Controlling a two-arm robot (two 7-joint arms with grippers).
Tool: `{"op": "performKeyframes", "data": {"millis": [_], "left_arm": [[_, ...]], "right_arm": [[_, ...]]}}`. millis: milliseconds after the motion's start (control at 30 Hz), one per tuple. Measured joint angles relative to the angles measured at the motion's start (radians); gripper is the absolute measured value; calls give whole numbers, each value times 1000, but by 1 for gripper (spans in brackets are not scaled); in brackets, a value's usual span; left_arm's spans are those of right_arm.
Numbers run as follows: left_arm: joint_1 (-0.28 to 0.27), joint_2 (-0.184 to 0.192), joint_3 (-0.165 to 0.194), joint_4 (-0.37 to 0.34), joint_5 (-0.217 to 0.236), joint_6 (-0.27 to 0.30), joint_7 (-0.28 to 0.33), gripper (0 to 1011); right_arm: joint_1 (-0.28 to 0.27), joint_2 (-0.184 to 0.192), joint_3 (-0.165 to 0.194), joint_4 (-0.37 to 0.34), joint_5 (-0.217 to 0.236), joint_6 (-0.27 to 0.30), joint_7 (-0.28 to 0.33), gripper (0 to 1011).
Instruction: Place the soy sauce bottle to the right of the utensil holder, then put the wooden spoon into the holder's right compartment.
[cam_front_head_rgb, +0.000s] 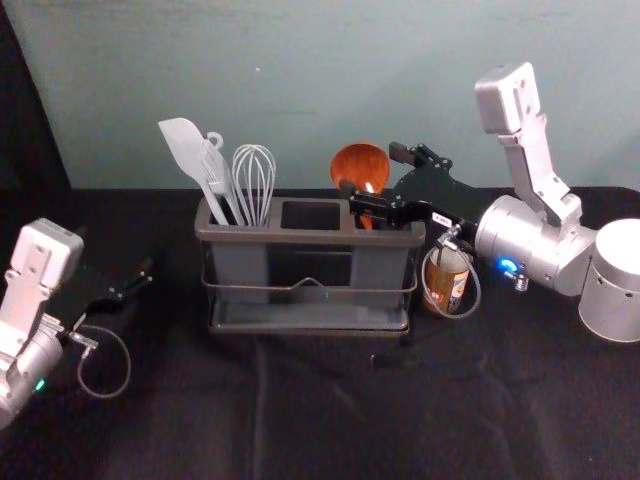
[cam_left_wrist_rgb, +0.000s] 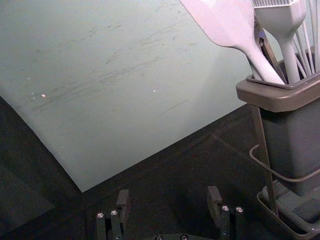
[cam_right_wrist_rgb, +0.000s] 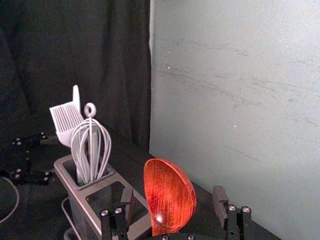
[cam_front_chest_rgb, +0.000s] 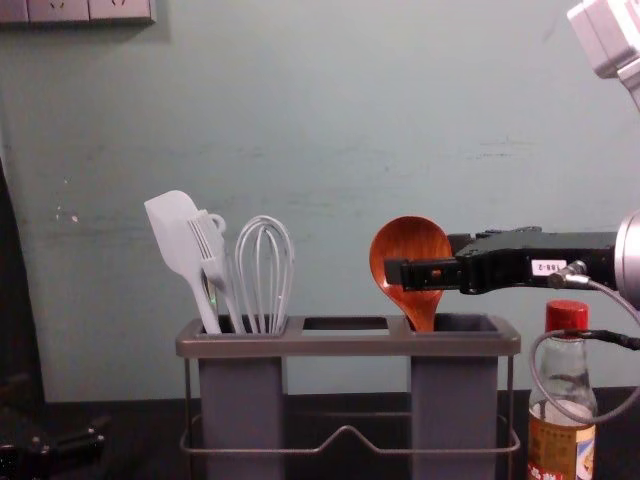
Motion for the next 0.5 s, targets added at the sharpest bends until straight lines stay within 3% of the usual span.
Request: {"op": "performKeyframes", "data": {"millis": [233, 400, 500], "left_arm": [[0, 0, 0, 0, 0, 0, 0, 1011], [0, 0, 0, 0, 0, 0, 0, 1011], [0, 0, 0, 0, 0, 0, 0, 1011]], "right_arm": [[-28, 1, 13, -58, -40, -5, -63, 1002], [-73, 3, 44, -118, -54, -18, -98, 1002], [-142, 11, 86, -191, -55, -35, -128, 1002]]}}
